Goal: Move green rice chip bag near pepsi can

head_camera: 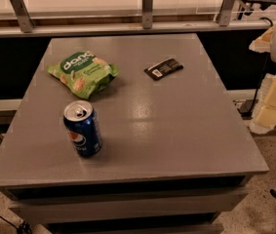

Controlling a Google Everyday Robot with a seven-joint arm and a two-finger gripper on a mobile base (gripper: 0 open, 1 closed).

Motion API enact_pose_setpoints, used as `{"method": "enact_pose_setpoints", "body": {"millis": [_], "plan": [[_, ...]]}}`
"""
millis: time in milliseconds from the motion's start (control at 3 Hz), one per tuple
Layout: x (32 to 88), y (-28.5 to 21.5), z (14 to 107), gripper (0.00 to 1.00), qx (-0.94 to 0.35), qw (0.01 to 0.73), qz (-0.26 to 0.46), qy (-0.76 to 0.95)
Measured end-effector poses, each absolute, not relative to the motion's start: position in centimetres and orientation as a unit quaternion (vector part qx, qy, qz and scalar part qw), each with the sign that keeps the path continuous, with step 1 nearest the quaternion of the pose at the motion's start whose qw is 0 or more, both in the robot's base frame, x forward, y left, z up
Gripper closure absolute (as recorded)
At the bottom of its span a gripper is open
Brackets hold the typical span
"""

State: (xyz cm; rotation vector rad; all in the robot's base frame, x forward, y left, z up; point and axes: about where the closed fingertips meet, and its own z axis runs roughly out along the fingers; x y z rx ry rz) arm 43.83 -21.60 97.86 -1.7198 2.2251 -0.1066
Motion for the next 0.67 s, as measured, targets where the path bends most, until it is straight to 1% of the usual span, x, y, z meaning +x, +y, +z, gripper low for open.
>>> {"method": "enact_pose_setpoints", "body": {"millis": [667], "plan": [[44.79,-20.66,98.17,0.00,-0.609,0.171,-0.038,0.773]]}}
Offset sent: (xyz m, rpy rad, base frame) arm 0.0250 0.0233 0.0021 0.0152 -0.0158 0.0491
